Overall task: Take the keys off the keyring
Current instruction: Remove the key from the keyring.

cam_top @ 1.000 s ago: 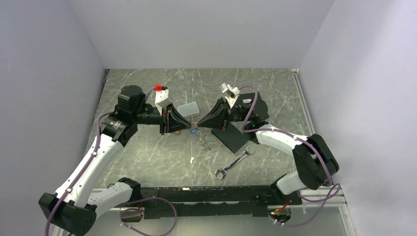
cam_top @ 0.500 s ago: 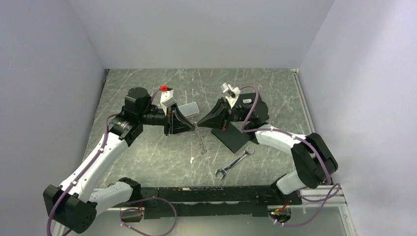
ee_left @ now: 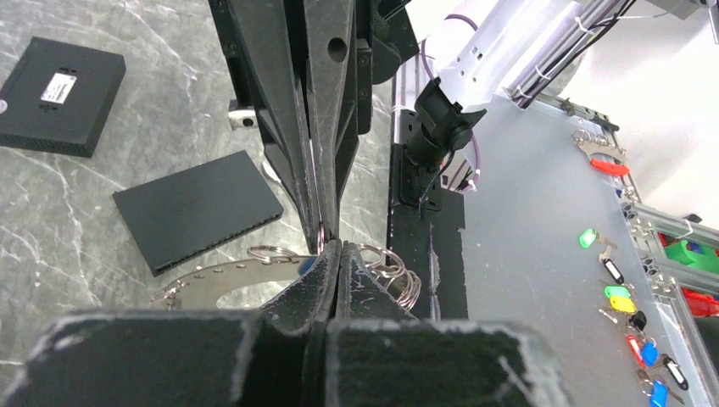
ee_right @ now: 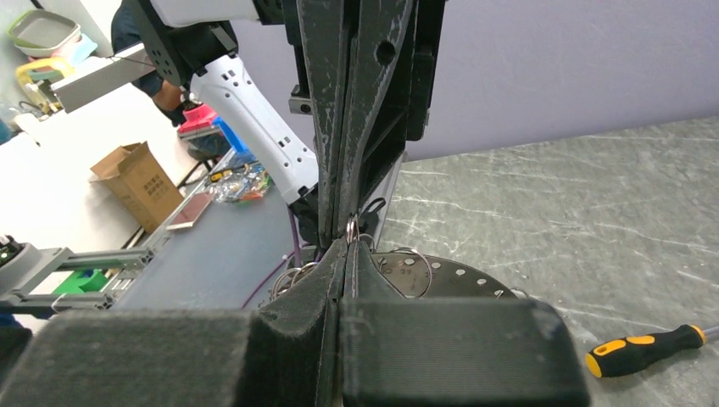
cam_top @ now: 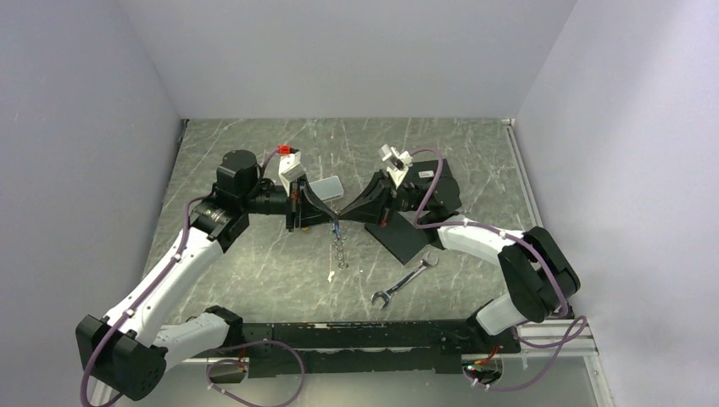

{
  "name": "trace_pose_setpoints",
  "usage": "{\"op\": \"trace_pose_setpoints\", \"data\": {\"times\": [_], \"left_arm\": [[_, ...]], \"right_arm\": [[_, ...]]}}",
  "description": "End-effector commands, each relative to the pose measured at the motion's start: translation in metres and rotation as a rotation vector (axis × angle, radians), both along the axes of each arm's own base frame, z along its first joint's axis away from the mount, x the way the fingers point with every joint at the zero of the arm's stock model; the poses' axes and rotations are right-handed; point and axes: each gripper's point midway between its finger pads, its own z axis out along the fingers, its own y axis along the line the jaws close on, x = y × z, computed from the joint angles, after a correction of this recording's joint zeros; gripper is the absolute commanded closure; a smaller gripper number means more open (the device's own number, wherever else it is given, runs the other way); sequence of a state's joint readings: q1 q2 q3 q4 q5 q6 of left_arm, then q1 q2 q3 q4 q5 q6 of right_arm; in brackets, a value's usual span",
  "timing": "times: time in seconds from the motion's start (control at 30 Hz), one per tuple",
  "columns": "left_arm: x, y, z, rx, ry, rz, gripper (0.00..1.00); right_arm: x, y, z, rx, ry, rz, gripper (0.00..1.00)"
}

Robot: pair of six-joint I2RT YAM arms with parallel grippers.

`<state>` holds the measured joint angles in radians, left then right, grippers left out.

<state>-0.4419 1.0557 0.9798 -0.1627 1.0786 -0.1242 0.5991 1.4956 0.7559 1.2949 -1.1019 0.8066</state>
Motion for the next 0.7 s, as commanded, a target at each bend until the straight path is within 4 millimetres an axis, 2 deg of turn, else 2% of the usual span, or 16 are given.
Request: {"op": "trace_pose_setpoints", "data": {"times": [0.0,0.17,0.27,0.37,0.4,0.6,0.67], "left_arm": [[-0.003,0.004,0.003,0.033,-0.010,0.011,1.00],[-0.010,0.010,-0.002,0.103,0.001,-0.007,1.00],[-0.007,0.009,0.000,0.081,-0.015,0.008,0.75],[-0.002,0.007,0.003,0.050,-0.029,0.033,0.57],[0.000,0.006,0.003,0.042,-0.021,0.038,0.55],[0.011,0.002,0.011,0.027,-0.010,0.070,0.55],[0.013,0.004,0.014,0.030,-0.010,0.083,0.58]], "right_arm": [[-0.001,-0.005,0.018,0.066,-0.074,-0.019,1.00],[0.005,-0.010,0.020,0.070,-0.077,-0.046,1.00],[0.004,-0.010,0.021,0.077,-0.070,-0.045,1.00],[0.003,-0.011,0.022,0.079,-0.068,-0.045,1.00],[0.003,-0.011,0.022,0.080,-0.069,-0.043,1.00],[0.002,-0.012,0.022,0.077,-0.064,-0.039,1.00],[0.002,-0.012,0.022,0.078,-0.063,-0.039,1.00]]}}
